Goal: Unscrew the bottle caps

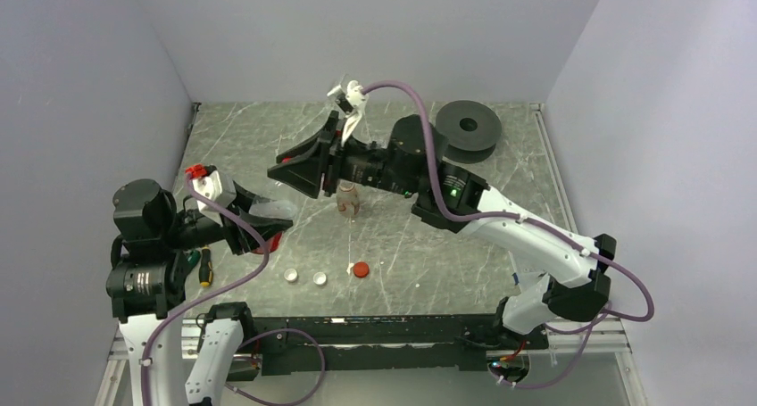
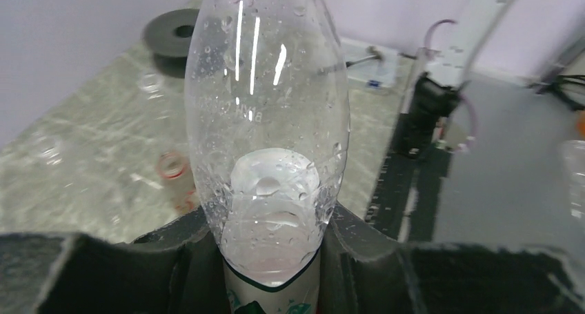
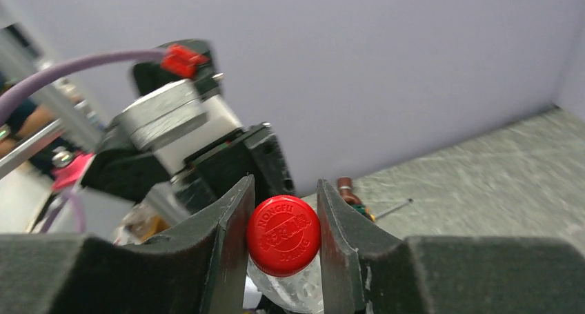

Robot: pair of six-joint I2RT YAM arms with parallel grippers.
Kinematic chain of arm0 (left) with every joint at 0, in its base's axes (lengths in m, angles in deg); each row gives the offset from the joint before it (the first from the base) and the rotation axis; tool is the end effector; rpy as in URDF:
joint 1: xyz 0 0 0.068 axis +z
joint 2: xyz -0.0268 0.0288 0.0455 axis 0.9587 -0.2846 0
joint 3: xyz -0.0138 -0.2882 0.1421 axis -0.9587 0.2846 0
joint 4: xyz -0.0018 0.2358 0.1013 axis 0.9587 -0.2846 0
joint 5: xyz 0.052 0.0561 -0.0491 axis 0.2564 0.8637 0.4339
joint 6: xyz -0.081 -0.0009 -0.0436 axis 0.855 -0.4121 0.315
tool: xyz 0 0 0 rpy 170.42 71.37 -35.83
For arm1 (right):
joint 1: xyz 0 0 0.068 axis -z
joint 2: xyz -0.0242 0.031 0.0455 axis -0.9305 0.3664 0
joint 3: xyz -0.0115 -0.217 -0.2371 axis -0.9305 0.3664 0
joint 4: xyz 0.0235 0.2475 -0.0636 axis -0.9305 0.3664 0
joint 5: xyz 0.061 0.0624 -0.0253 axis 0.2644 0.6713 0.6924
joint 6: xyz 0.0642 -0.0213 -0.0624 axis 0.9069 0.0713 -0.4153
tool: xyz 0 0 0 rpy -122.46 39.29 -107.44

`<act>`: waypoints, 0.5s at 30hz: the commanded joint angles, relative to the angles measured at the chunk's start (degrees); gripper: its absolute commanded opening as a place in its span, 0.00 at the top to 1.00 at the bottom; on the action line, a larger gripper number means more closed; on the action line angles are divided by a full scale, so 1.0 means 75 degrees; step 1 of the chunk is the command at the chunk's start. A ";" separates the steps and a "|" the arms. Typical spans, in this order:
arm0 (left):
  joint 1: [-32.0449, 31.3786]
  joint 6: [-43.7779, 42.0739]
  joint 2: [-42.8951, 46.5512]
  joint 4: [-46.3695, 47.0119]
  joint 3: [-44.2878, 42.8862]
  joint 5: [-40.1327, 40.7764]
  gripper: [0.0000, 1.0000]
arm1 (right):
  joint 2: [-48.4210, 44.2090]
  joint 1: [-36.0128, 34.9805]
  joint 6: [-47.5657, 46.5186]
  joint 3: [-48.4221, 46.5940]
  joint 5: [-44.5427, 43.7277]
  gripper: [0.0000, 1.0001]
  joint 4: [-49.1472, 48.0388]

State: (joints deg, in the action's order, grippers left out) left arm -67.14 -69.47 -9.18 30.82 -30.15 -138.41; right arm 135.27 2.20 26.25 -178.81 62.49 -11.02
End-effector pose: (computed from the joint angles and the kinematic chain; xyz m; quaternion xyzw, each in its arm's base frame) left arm 0.0499 -0.0720 0.4514 0.3738 0.6319 -0.3638 0.5733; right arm 0.1389 0.3439 0.5682 -0.2987 0.5818 0.5520 0.5173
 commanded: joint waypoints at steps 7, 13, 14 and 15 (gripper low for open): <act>0.0023 0.0873 -0.0121 0.0029 -0.0553 -0.1871 1.00 | -0.0471 0.0637 -0.0215 0.0225 0.2922 0.95 -0.1320; 0.0020 0.0141 0.0177 -0.0102 -0.0410 -0.0068 1.00 | -0.0307 0.0562 -0.0068 -0.0317 -0.0137 0.14 -0.0017; 0.0020 -0.0031 0.0242 -0.0099 -0.0356 0.0286 1.00 | -0.0371 0.0493 -0.0018 -0.0276 -0.0602 0.07 0.0020; 0.0023 -0.0164 0.0285 -0.0089 -0.0283 0.0603 1.00 | -0.0417 0.0389 -0.0023 -0.0254 -0.1084 0.03 0.0059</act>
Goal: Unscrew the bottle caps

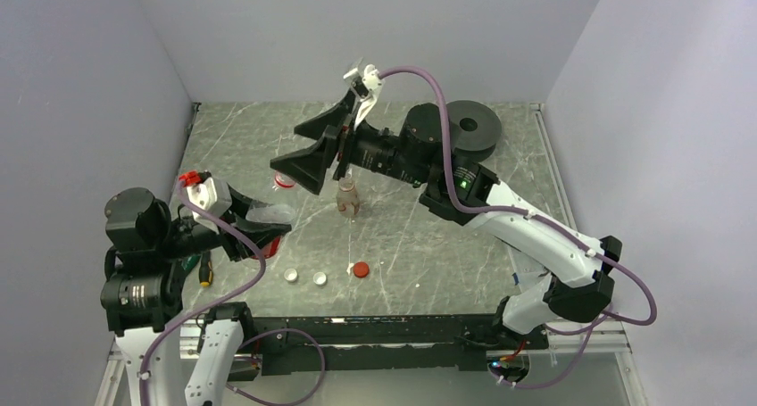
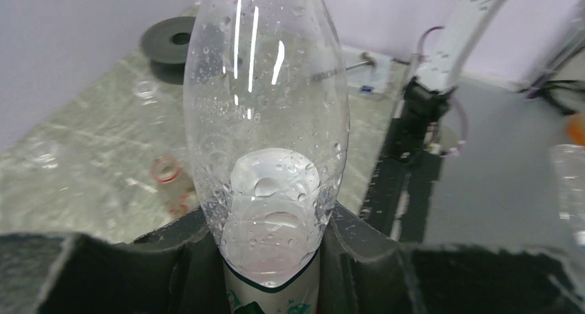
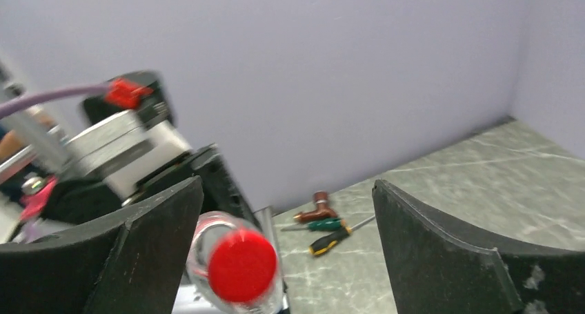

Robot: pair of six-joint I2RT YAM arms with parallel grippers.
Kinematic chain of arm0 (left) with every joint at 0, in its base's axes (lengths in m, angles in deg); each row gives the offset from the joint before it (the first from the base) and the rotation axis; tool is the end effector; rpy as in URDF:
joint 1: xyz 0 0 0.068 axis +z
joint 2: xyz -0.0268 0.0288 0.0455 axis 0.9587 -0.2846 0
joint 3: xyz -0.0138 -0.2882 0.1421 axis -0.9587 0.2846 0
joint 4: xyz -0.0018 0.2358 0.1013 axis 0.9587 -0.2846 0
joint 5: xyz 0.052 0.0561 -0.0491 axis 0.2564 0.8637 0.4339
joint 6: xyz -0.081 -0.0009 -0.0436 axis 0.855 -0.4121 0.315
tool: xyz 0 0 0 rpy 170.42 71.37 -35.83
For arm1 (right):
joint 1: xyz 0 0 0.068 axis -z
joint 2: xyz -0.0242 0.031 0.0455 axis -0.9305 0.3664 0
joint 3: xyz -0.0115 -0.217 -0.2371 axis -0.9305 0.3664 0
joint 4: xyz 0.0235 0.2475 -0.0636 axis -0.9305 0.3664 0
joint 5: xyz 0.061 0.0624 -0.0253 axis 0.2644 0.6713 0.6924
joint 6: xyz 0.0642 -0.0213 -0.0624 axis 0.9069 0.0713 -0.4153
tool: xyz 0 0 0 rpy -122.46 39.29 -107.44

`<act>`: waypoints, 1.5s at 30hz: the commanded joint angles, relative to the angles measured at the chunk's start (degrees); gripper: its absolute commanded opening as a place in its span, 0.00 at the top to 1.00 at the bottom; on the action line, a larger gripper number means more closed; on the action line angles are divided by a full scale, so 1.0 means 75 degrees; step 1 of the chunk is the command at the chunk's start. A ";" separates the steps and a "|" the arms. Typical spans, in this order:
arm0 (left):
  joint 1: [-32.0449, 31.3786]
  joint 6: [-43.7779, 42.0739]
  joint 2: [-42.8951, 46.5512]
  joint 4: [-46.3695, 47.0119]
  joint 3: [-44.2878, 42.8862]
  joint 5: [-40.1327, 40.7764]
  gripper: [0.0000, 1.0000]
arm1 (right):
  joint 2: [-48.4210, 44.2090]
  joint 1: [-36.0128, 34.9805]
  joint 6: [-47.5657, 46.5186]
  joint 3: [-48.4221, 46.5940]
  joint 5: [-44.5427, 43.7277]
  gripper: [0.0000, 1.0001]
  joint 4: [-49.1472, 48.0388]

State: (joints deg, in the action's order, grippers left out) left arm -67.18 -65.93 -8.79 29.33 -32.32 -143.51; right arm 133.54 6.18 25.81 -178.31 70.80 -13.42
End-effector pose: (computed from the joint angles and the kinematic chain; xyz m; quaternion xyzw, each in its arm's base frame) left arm 0.0345 -0.0760 0.4605 0.3813 0.6180 -0.4072 0.5540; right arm 0.1445 0.3245 0.5812 -0.3238 0.5432 0.5740 0.5202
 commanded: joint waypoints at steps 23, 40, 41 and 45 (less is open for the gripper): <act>0.0028 -0.0771 0.0473 0.0561 0.0436 0.2410 1.00 | 0.0483 -0.1129 0.0490 -0.0586 -0.3690 0.31 0.1087; 0.0019 -0.0562 0.0225 0.0033 0.0202 0.2148 0.02 | 0.0295 -0.1012 0.0300 -0.0455 -0.3818 1.00 0.1308; 0.0028 -0.0516 0.0183 0.0003 0.0174 0.2165 0.01 | 0.0209 -0.0982 0.0221 -0.0413 -0.3955 1.00 0.1336; 0.0029 -0.0644 0.0050 -0.0393 0.0053 0.2112 0.01 | -0.0176 -0.0873 -0.0246 -0.0202 -0.4621 1.00 0.1612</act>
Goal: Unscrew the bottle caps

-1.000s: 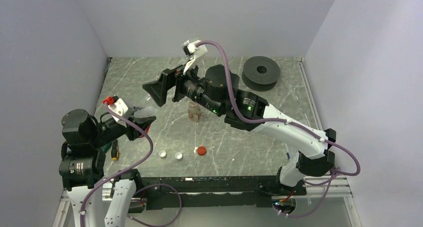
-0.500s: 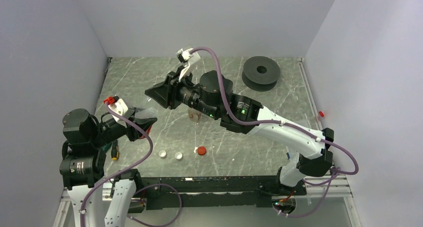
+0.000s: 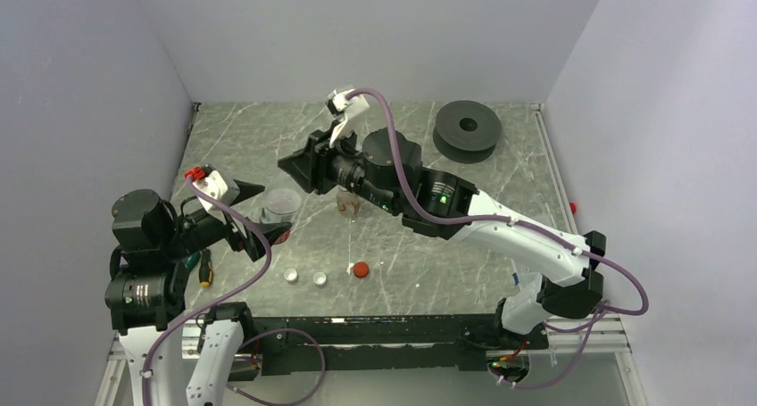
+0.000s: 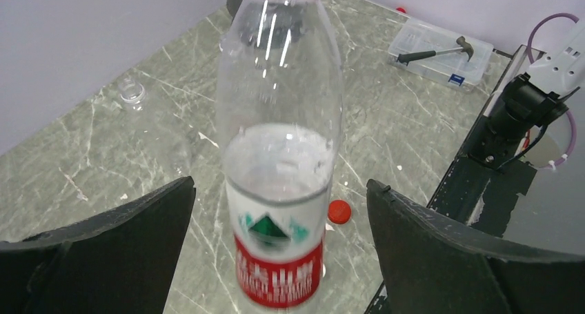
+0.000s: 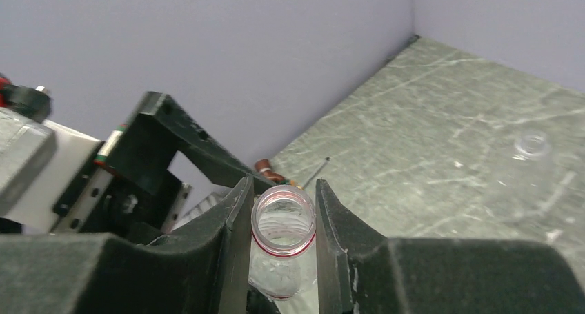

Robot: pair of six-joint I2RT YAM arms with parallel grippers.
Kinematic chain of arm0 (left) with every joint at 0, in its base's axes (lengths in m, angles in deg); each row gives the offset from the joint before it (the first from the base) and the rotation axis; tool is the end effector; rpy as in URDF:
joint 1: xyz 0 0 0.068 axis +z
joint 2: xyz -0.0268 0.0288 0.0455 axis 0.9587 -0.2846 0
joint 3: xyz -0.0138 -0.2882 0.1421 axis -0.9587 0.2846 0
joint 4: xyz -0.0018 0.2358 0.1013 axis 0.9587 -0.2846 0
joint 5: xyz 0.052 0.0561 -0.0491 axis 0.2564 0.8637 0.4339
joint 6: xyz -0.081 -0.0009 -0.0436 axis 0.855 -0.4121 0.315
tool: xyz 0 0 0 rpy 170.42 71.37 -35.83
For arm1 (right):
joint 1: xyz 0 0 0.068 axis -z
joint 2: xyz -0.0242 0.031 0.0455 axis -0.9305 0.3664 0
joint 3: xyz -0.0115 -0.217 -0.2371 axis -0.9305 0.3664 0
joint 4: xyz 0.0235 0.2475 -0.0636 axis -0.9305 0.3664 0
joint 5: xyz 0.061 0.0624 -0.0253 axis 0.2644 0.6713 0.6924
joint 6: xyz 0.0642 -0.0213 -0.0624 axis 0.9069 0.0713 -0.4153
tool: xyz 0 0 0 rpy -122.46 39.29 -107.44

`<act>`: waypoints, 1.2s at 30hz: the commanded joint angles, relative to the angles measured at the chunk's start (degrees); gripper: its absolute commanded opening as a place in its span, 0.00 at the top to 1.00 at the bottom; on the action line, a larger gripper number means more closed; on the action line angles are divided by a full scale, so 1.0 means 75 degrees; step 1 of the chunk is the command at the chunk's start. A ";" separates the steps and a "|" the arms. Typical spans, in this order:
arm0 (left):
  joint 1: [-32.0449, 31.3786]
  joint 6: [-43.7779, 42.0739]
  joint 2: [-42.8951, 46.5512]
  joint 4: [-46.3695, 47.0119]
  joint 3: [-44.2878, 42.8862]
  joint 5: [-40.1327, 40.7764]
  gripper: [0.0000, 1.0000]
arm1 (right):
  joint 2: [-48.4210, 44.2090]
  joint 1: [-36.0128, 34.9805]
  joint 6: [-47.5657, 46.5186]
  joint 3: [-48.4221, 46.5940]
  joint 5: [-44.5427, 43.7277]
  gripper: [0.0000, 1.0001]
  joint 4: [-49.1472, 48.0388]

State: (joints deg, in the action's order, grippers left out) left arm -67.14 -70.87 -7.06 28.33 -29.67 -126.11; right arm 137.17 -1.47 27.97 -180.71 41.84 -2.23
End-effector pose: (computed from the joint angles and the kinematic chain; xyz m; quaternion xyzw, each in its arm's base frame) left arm 0.0522 -0.0636 0.4416 0.3235 0.6774 -0.2838 0.5966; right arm 0.1480 0.3520 0.5448 -0.2106 0.6775 0.4501 0.5422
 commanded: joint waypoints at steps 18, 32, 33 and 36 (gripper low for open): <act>0.0023 -0.0084 -0.0663 -0.1072 -0.0644 0.0043 0.01 | -0.2620 0.1189 -0.3359 0.3828 -0.4529 1.00 -0.1404; 0.0023 -0.0015 -0.1138 -0.1413 -0.0560 0.1421 0.01 | -0.2271 0.2320 -0.2426 0.6113 -0.4038 1.00 -0.3029; 0.0018 -0.0024 -0.1128 -0.1370 -0.0493 0.1502 0.01 | -0.2286 0.2392 -0.2308 0.6195 -0.3910 1.00 -0.3086; 0.0023 -0.0045 -0.1022 -0.1201 -0.0278 0.1688 0.01 | -0.2186 0.2490 -0.2151 0.6387 -0.3707 1.00 -0.3249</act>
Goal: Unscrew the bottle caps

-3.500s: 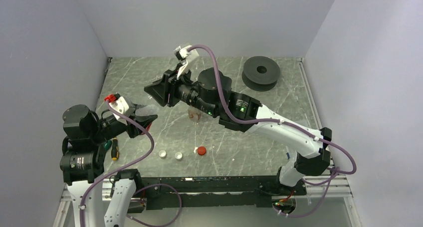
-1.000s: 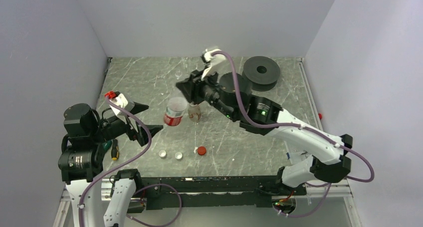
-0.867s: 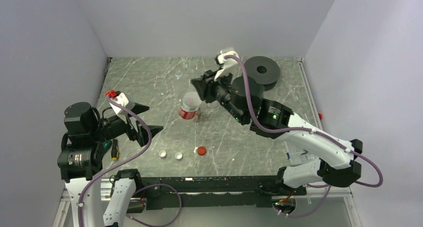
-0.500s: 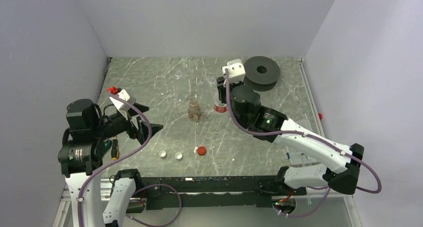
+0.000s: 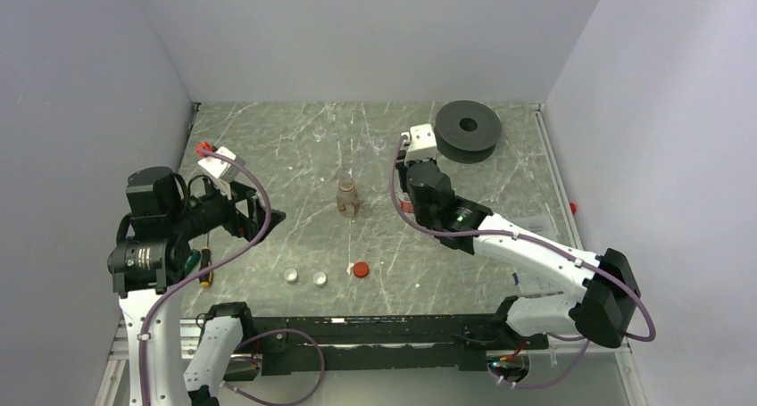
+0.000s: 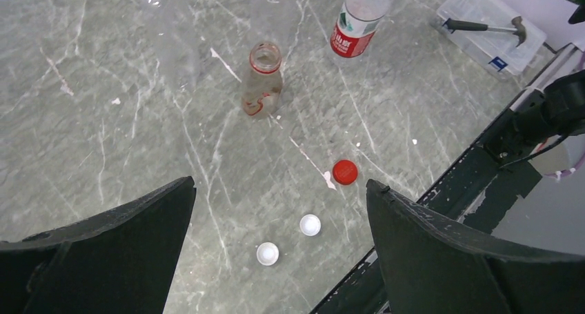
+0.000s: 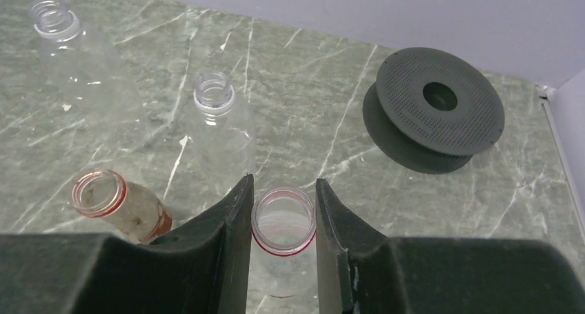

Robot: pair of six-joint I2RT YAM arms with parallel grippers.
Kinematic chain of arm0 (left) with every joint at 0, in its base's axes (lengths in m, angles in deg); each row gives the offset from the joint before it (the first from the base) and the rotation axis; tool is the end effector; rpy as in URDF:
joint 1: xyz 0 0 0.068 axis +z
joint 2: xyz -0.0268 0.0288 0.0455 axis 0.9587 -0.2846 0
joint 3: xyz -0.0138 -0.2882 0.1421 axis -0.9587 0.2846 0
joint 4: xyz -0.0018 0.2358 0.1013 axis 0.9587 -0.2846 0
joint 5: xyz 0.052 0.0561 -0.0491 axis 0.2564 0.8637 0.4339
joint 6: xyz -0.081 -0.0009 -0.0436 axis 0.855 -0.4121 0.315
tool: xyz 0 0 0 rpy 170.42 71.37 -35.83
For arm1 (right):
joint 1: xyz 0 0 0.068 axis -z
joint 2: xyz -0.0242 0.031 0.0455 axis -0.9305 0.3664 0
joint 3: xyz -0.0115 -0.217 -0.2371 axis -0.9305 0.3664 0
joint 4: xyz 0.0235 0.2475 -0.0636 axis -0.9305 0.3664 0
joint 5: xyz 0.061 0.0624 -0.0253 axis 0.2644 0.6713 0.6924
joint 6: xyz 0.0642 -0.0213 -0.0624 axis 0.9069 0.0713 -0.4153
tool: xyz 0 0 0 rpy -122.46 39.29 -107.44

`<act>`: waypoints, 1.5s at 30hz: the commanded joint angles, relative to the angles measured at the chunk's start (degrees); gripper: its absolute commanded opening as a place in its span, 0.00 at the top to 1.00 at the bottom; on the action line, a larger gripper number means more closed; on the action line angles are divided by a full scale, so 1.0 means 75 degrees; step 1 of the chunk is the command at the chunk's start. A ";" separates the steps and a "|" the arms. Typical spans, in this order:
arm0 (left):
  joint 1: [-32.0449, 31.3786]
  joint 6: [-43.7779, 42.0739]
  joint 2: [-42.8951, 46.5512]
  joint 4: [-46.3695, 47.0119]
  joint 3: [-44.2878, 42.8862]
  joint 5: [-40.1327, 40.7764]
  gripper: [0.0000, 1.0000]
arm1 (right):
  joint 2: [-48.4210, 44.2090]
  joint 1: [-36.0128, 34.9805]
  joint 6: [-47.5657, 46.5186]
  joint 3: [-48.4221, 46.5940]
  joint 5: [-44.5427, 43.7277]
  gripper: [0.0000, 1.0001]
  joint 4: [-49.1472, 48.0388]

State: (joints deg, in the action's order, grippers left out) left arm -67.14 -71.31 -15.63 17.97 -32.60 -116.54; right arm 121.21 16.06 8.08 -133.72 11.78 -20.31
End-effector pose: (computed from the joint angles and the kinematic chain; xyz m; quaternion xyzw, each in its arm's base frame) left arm 0.0943 -0.0503 0.4247 0.2384 0.7812 -0.2673 0.5113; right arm 0.2286 0.2048 0.3712 -0.1009 0.7578 0.0113 0.6446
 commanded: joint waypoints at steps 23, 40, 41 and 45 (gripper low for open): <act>0.0024 -0.0039 0.0420 0.0395 0.0544 0.0844 0.01 | 0.0259 0.0336 0.1007 0.0510 0.0683 0.37 -0.0697; 0.0023 0.0393 0.0342 0.0923 0.0757 0.1160 0.01 | -0.0572 0.0353 0.1067 -0.0215 0.0901 0.00 0.0185; 0.0018 0.0534 0.0313 0.1114 0.0888 0.1334 0.01 | -0.0699 0.0409 0.1081 -0.0227 0.0862 0.00 0.0277; 0.0024 0.0846 0.0038 0.1794 0.1298 0.2077 0.01 | -0.1450 0.1115 0.1422 -0.0075 0.1207 0.00 0.0767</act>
State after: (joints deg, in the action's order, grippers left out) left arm -67.14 -68.25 -13.01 24.57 -25.32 -106.96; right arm 116.45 19.80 16.08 -132.50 19.06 -17.81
